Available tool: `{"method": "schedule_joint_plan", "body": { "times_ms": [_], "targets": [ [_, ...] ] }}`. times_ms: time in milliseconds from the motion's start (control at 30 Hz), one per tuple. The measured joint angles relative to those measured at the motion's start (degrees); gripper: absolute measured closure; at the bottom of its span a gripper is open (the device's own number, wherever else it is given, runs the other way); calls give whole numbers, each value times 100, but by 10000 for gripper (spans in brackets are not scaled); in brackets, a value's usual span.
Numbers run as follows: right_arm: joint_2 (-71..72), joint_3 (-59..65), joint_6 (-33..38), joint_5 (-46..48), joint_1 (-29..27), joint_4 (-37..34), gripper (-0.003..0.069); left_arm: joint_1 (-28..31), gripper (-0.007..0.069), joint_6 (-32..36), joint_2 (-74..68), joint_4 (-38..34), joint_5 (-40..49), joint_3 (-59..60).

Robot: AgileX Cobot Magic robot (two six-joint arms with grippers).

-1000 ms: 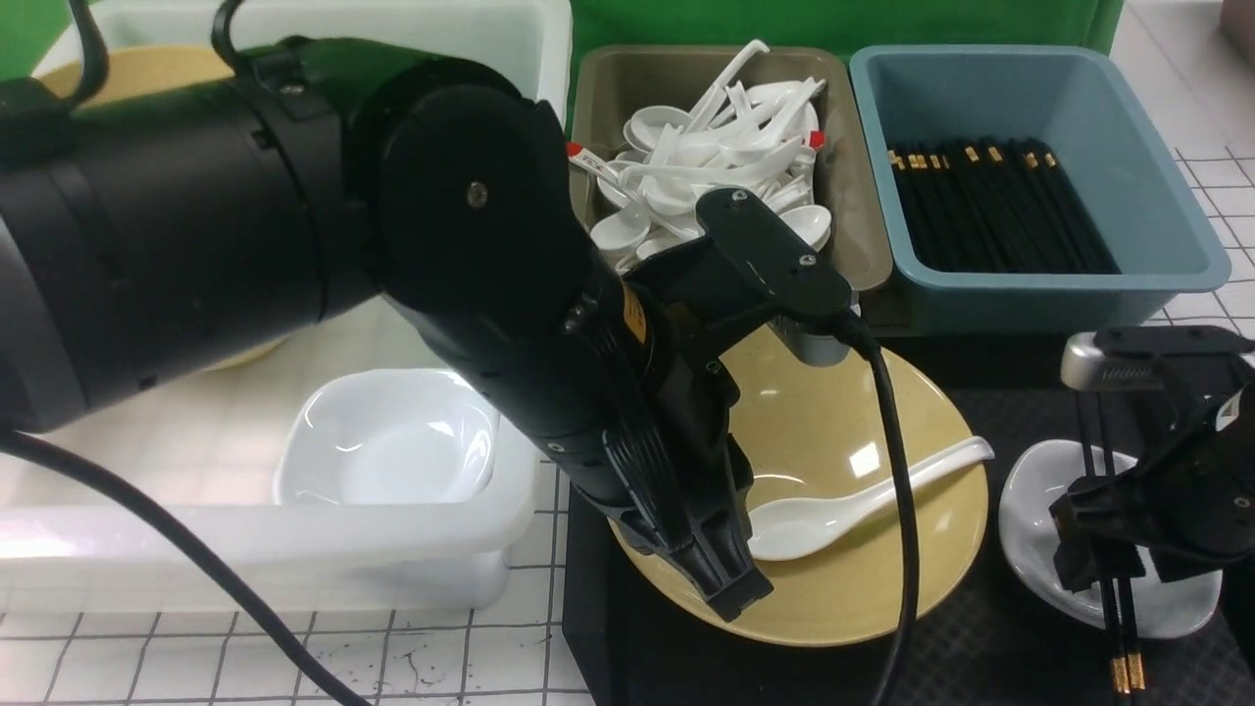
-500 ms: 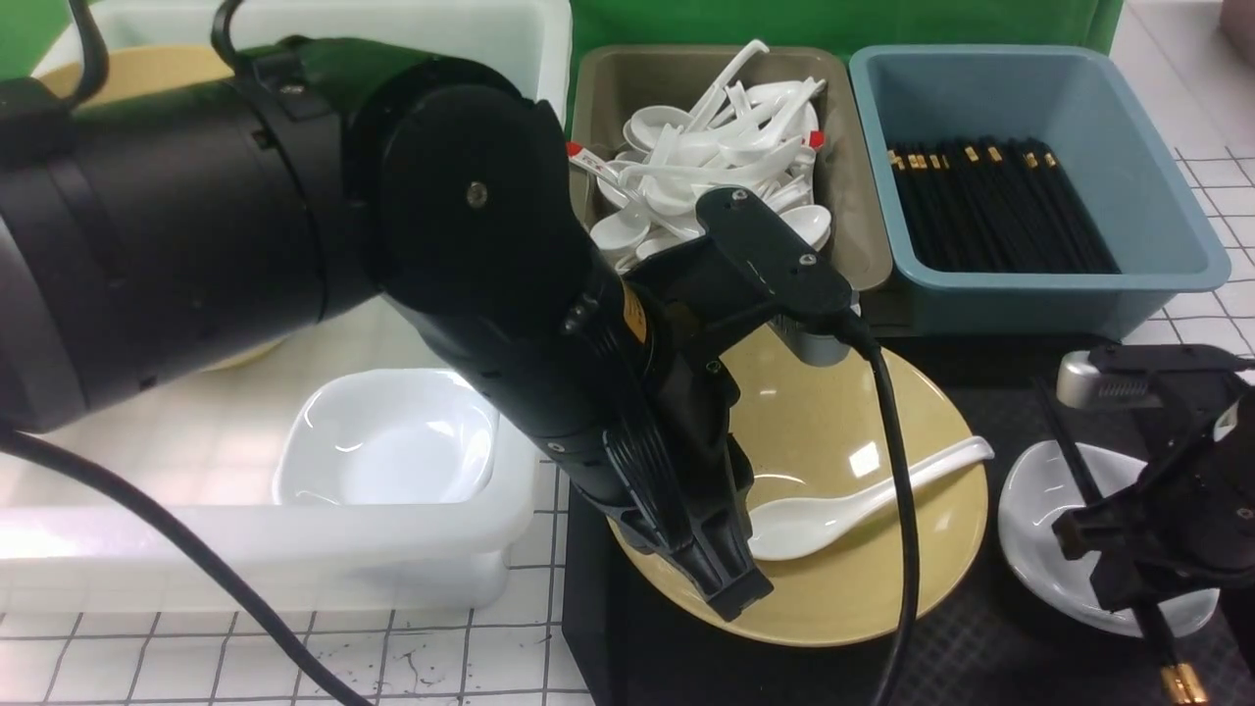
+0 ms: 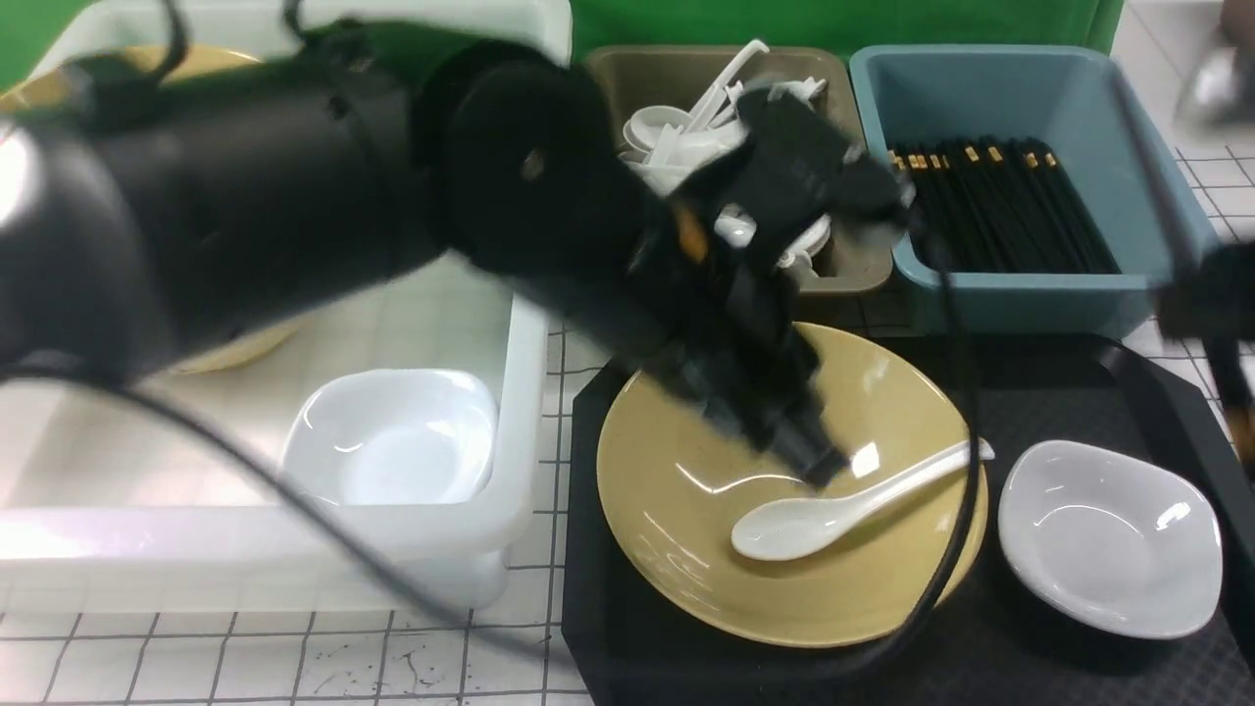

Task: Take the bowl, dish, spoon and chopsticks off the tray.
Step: Use the right arm to put the chopsticks into the small storage box on the right

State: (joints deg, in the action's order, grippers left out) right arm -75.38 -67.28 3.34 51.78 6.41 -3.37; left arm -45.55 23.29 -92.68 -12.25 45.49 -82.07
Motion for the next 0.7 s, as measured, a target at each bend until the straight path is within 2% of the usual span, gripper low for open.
{"method": "schedule_joint_plan", "body": {
  "times_ms": [167, 233, 433, 533, 667, 700],
  "targets": [
    [-939, -1210, -208, -407, -73, 9, 507, 0, 638, -71, -511, 556, 19, -1409],
    [-1671, -1919, -436, -596, -198, 9, 507, 0, 638, -172, -791, 986, -40, -2174],
    [-3015, -3056, -618, -678, -343, 34, 507, 0, 638, -543, -921, 1478, -10, -2688],
    [-3924, -3774, -659, -528, -358, 34, 493, 0, 638, -715, -921, 1686, 385, -2724],
    [-4518, -4262, -659, -171, -368, 29, 385, 0, 638, -751, -923, 1805, 1092, -2724],
    [-4618, -4374, -648, 18, -369, 29, 325, 6, 638, -790, -895, 1811, 1317, -2724]
  ]
}}
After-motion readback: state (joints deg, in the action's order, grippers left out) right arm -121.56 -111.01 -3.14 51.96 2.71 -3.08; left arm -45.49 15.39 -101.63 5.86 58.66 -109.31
